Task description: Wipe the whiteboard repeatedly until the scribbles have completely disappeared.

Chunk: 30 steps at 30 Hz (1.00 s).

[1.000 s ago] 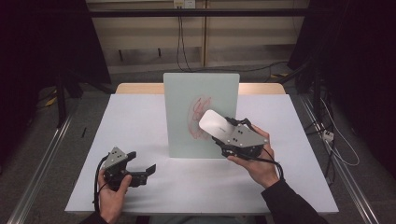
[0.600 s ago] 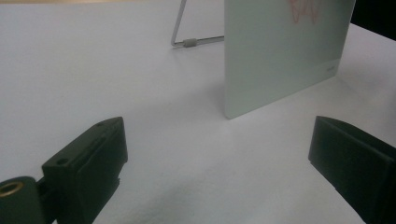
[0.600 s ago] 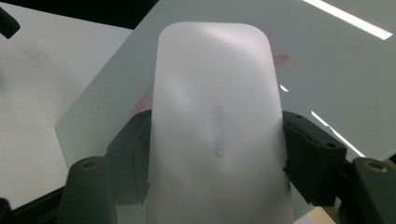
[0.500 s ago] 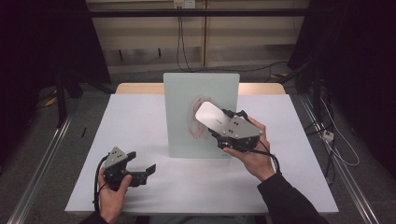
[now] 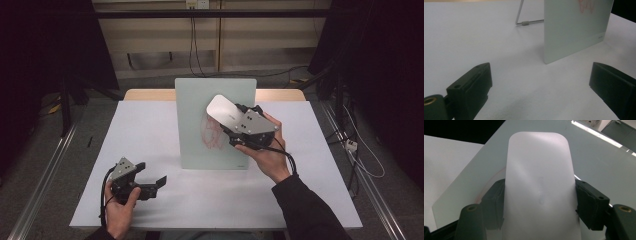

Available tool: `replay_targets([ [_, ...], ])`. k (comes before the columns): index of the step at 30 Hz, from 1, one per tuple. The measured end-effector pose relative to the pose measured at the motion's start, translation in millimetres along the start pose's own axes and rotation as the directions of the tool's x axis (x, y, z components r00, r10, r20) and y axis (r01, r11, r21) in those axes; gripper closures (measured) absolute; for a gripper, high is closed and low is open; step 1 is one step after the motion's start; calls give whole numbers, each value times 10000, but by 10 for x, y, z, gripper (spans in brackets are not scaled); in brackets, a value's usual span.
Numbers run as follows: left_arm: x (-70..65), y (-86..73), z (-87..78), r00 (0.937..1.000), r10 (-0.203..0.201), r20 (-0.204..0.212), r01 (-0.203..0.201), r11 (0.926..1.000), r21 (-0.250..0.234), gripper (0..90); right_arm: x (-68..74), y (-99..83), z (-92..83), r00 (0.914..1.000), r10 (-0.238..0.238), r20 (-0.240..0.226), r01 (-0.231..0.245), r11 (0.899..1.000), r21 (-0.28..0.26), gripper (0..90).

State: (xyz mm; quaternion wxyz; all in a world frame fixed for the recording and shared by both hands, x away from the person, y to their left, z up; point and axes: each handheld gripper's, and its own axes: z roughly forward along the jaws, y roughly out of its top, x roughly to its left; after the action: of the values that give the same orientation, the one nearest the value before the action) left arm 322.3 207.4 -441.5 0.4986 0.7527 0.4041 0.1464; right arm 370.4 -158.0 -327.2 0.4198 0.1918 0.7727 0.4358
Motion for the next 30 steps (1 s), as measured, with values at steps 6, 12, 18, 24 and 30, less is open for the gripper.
replay_targets([
  [6, 2, 0, -3, 10000, -6, 2, 6, 10000, -12, 44, -9, -2, 48, 10000, -5, 82, 5, 10000, 40, 316],
  [12, 0, 2, -4, 10000, 42, -3, -42, 10000, -12, 45, 8, -13, 77, 9999, -76, 134, 75, 9999, 116, 316],
  [18, 1, 1, -4, 10000, 29, 11, -29, 10000, -10, 45, 26, -13, 96, 9997, -165, 163, 161, 9997, 202, 316],
  [24, 0, 1, -6, 10000, -13, 16, 13, 10000, -34, 45, 77, -21, 116, 9994, -332, 102, 328, 9989, 323, 316],
  [30, -2, 0, -3, 10000, -14, 11, 14, 10000, -11, 45, 155, -44, 143, 9990, -447, -97, 451, 9981, 431, 316],
])
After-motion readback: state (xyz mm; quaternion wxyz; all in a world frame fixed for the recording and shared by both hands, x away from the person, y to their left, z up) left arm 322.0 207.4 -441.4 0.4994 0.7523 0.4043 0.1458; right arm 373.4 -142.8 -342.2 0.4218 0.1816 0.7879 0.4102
